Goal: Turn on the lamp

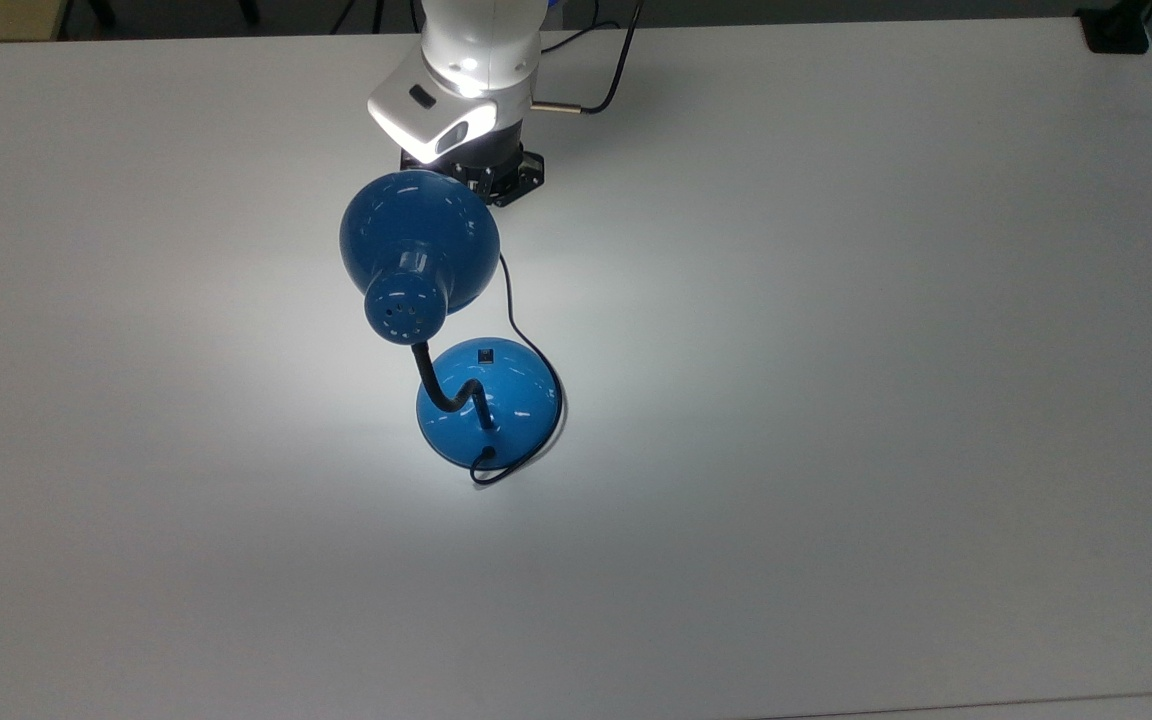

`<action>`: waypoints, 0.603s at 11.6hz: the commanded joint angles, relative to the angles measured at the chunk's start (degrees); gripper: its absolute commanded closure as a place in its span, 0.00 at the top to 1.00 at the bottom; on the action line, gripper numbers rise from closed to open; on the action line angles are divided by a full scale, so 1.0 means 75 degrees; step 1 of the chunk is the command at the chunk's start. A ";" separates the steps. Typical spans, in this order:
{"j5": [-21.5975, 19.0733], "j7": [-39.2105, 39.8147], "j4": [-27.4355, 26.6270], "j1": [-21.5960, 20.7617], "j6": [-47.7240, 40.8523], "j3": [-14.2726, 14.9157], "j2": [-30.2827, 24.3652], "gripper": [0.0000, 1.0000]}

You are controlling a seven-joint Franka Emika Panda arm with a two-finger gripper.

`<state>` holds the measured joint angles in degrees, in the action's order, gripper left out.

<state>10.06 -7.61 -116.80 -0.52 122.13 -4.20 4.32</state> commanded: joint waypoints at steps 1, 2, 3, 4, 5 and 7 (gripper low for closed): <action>-0.0412 -0.0110 0.0779 -0.0247 -0.1536 0.0022 -0.0529 0.07; -0.0671 -0.0110 0.1434 -0.0213 -0.2215 0.0033 -0.0506 0.13; -0.0754 -0.0110 0.1951 -0.0177 -0.2813 0.0033 -0.0505 0.16; -0.0778 -0.0110 0.2328 -0.0166 -0.3284 0.0068 -0.0505 0.29; -0.0779 -0.0099 0.2587 -0.0165 -0.3590 0.0092 -0.0505 0.48; -0.0779 -0.0099 0.2812 -0.0165 -0.3733 0.0103 -0.0529 0.91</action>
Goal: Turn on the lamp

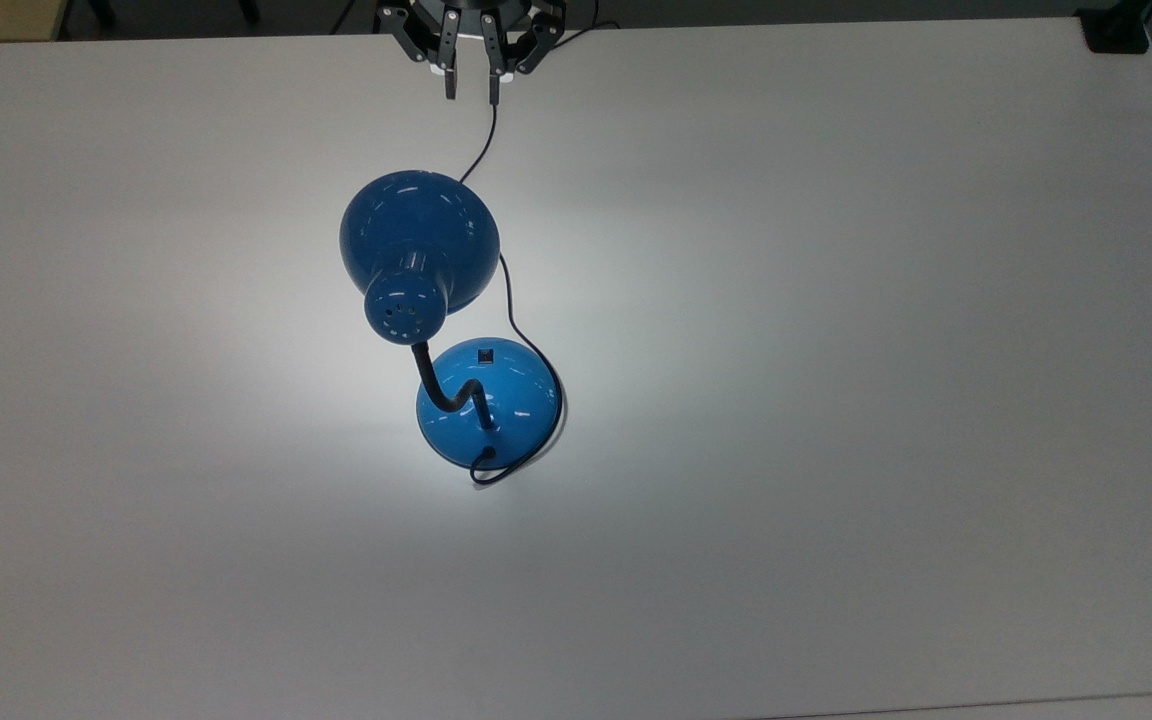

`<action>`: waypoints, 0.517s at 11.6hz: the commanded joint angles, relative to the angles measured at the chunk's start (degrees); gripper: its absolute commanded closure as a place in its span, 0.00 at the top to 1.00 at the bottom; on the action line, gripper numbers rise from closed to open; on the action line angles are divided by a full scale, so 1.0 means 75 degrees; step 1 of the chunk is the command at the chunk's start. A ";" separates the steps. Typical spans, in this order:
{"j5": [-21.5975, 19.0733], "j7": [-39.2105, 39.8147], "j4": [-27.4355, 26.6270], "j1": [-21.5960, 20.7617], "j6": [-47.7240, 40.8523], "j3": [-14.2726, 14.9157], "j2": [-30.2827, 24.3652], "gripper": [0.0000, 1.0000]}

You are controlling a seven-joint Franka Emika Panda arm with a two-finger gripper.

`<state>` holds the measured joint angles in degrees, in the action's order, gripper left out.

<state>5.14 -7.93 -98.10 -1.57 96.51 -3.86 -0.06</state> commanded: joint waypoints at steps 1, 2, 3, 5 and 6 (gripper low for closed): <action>-0.0112 -0.0056 0.0388 -0.0013 -0.0318 0.0070 0.0055 1.00; -0.0112 -0.0056 0.0412 -0.0001 -0.0318 0.0093 0.0055 1.00; -0.0112 -0.0045 0.0424 0.0034 -0.0318 0.0128 0.0032 1.00; -0.0112 0.0049 0.0669 0.0197 -0.0318 0.0187 0.0032 1.00; -0.0112 0.0049 0.0705 0.0256 -0.0329 0.0187 0.0032 1.00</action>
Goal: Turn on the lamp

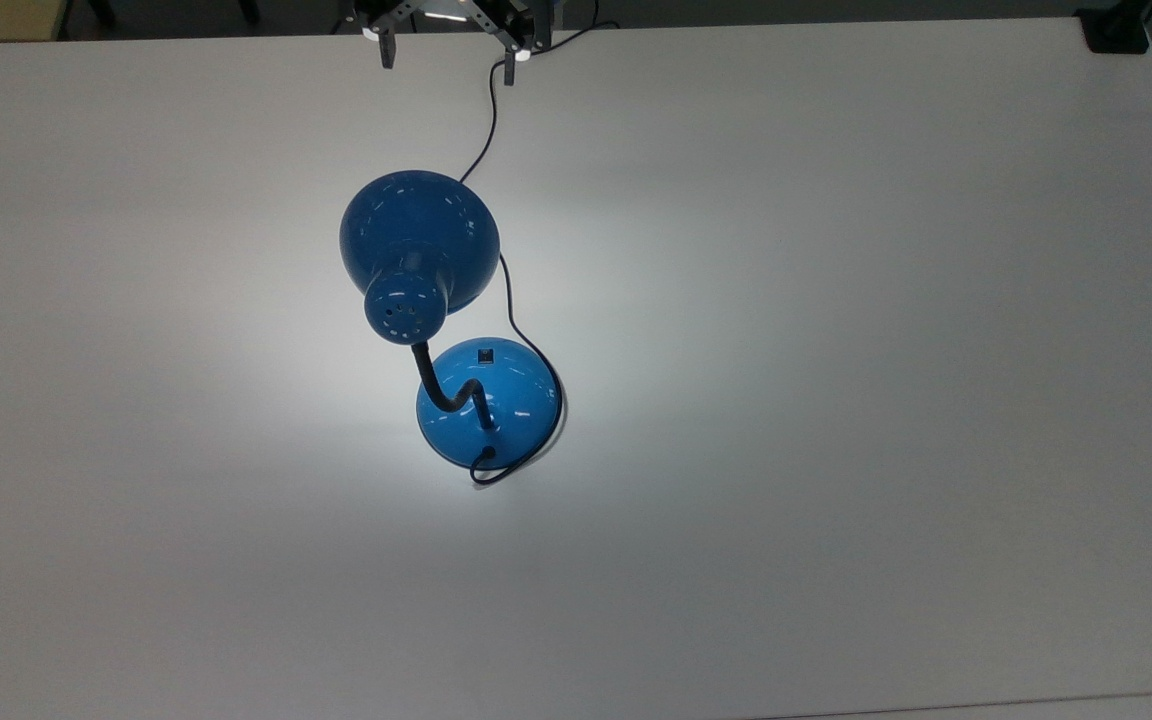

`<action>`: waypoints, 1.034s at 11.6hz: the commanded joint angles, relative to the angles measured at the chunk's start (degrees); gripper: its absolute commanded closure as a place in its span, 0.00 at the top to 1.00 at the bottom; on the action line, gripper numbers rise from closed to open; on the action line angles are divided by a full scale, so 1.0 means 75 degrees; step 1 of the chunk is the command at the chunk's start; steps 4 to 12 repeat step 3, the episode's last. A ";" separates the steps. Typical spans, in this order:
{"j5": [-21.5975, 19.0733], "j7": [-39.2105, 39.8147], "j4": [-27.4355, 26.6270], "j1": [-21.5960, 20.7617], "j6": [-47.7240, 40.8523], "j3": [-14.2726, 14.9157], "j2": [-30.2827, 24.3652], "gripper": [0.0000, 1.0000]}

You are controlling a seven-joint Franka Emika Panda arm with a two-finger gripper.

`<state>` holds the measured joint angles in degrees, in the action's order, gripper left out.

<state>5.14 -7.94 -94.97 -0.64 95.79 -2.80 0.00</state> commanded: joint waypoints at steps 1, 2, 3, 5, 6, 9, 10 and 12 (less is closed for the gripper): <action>-0.0100 0.0050 0.0288 0.0132 -0.0222 0.0045 0.0036 1.00; -0.0088 0.0050 0.0288 0.0120 -0.0222 0.0033 0.0047 1.00; -0.0088 0.0027 0.0276 0.0132 -0.0222 0.0033 0.0036 1.00; -0.0088 0.0027 0.0276 0.0132 -0.0222 0.0033 0.0036 1.00; -0.0088 0.0027 0.0276 0.0132 -0.0222 0.0033 0.0036 1.00; -0.0088 0.0027 0.0276 0.0132 -0.0222 0.0033 0.0036 1.00; -0.0088 0.0027 0.0276 0.0132 -0.0222 0.0033 0.0036 1.00; -0.0088 0.0027 0.0276 0.0132 -0.0222 0.0033 0.0036 1.00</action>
